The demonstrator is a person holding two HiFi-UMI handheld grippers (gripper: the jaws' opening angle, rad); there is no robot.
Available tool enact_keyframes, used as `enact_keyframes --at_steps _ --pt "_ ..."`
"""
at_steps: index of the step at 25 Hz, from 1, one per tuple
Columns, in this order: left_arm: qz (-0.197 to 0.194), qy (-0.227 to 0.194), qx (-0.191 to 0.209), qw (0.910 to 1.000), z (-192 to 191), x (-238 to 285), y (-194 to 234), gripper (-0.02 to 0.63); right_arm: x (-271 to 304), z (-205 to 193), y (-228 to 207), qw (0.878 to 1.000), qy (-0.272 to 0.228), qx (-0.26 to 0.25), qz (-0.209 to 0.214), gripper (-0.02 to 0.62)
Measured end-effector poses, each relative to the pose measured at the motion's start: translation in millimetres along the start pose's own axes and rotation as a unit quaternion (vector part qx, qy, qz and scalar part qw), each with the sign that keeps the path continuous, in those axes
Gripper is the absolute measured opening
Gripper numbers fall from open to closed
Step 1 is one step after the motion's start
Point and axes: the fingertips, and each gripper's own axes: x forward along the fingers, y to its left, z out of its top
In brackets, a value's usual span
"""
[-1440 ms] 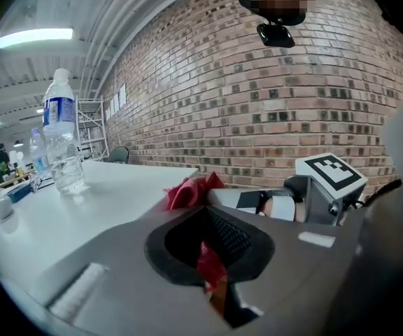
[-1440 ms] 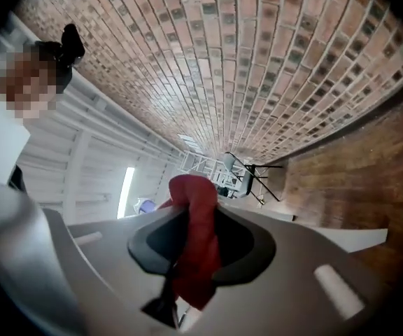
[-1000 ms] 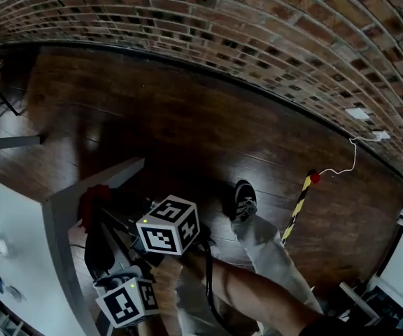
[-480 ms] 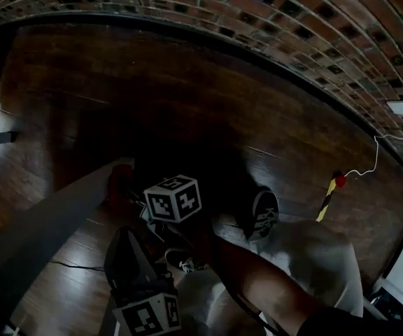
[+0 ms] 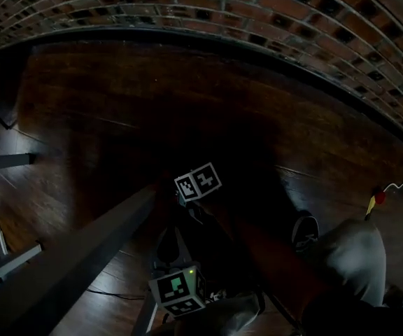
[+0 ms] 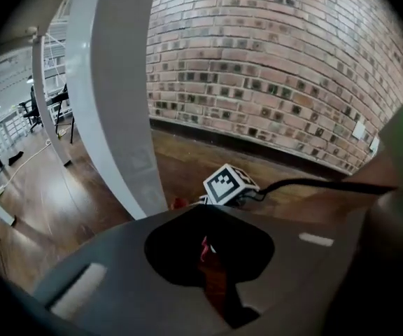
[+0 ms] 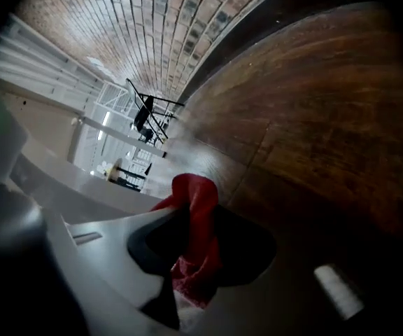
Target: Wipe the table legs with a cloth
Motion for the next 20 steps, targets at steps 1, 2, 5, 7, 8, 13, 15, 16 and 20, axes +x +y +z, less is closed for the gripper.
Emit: enact_keyframes --at_steps 1,2,5,7,8,13,15,16,20 --pt "0.003 0.013 0.001 0.9999 -11.2 8.7 2.4 -0.005 5.1 3.9 -4.8 1.000 0.008 -0.017 -0.001 0.087" --pt "0.006 0.027 0.000 0.9996 -21.9 16.2 5.3 -0.005 9.9 8.0 -4.9 0.999 0.017 -0.035 0.004 0.087" --pt "0.022 0.049 0.001 0.9986 -38.1 28.2 18.0 -0.005 19.9 22.3 25.2 0.992 0.054 -0.104 0.055 0.086" --pt "0.025 0.025 0.003 0.9994 -21.3 22.5 21.2 -0.005 15.4 35.6 64.0 0.982 0.068 -0.145 0.105 0.084" --pt "0.020 0.003 0.008 0.9998 -5.3 14.4 18.4 -0.005 7.4 43.3 86.8 0.977 0.069 -0.154 0.132 0.083" --pt "0.001 -0.090 0.056 0.9943 84.6 -81.9 -0.5 -0.005 -70.7 84.1 216.3 0.961 0.047 -0.176 0.206 0.083" --pt "0.005 -0.109 0.059 0.9923 120.5 -134.3 -6.2 -0.005 -114.9 103.1 275.9 0.959 0.026 -0.173 0.224 0.083" --pt "0.008 -0.112 0.062 0.9917 136.8 -160.3 -8.5 -0.005 -137.9 112.8 306.6 0.957 0.016 -0.173 0.231 0.083" --pt "0.023 -0.127 0.074 0.9889 193.5 -252.3 -19.6 -0.005 -227.1 149.8 419.7 0.949 -0.017 -0.194 0.248 0.083"
